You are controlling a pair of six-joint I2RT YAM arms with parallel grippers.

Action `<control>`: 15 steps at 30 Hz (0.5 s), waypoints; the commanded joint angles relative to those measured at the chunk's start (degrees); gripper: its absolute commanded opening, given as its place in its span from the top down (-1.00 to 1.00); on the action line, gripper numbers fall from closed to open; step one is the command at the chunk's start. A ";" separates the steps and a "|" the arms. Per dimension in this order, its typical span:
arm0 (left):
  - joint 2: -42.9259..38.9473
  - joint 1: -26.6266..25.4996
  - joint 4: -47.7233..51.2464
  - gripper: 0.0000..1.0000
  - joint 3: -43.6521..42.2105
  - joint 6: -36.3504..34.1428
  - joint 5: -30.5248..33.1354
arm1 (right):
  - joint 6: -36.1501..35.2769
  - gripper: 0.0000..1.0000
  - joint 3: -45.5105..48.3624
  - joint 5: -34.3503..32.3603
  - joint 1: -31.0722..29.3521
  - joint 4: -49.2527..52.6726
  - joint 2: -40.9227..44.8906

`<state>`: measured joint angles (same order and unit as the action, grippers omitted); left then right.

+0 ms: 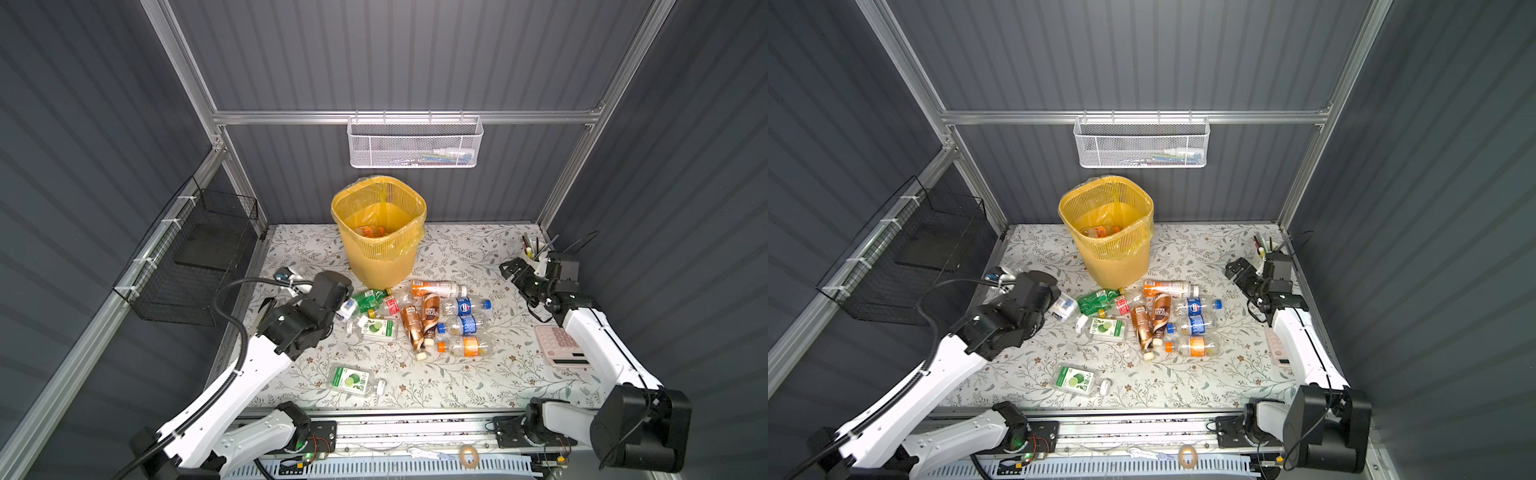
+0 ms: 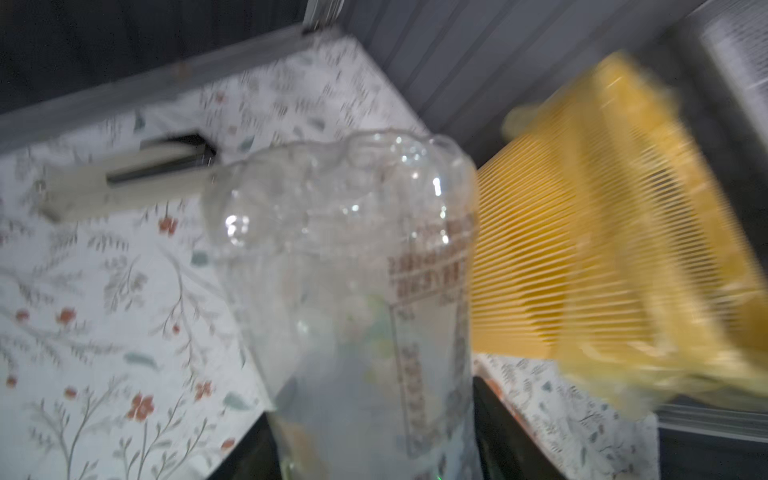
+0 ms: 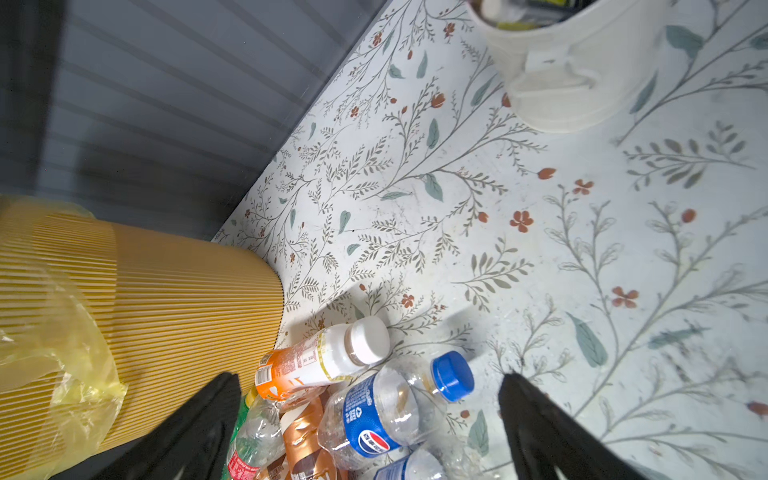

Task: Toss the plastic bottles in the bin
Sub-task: 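Lift the clear bottle with the left gripper, carry over bin, release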

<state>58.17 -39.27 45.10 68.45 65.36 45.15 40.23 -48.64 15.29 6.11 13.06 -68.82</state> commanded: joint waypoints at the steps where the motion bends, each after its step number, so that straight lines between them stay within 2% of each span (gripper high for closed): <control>1: -1.36 0.33 -9.39 -0.23 6.59 -24.84 12.40 | -0.59 -0.98 0.82 0.66 1.27 -0.10 1.50; 3: 0.13 0.33 -20.89 -0.22 8.67 -36.32 12.21 | -0.50 -0.98 0.61 1.55 1.70 -0.32 1.68; 7: 7.91 0.69 -35.49 -0.22 14.61 -49.34 6.03 | -0.14 -0.98 0.70 3.34 1.77 -0.87 2.25; 9: 15.60 2.79 -33.46 -0.23 21.93 -50.23 -2.03 | 0.32 -0.98 1.21 6.45 1.71 -1.52 2.12; 11: 23.75 6.64 -28.53 -0.24 30.06 -47.86 -12.43 | 0.32 -0.98 1.40 7.34 1.61 -1.13 1.90; 13: 32.07 10.22 -24.27 -0.36 38.48 -46.15 -21.08 | 0.11 -0.98 1.83 8.44 1.54 -1.17 1.67; 15: 40.80 12.47 -17.36 -0.50 49.90 -44.76 -26.90 | -0.32 -0.98 1.90 9.14 1.49 -0.45 1.77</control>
<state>90.91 -29.85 19.22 108.99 21.98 32.23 40.47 -47.59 21.71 7.73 12.38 -67.26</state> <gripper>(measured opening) 0.736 0.991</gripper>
